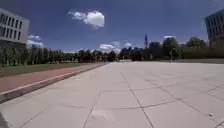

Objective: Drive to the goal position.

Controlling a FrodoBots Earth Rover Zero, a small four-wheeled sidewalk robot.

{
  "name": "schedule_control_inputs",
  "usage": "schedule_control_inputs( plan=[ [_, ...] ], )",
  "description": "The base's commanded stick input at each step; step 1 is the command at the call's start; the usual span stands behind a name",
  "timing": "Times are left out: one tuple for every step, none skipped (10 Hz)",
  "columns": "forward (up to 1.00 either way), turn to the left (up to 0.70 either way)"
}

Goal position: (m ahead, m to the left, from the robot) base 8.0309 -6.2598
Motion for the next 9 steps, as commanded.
schedule_control_inputs(
  plan=[
    [0.50,0.00],
    [0.50,-0.35],
    [0.50,-0.50],
    [0.50,-0.50],
    [0.50,-0.50],
    [0.50,-0.49],
    [0.50,-0.43],
    [0.50,0.00],
    [0.50,0.00]
  ],
)
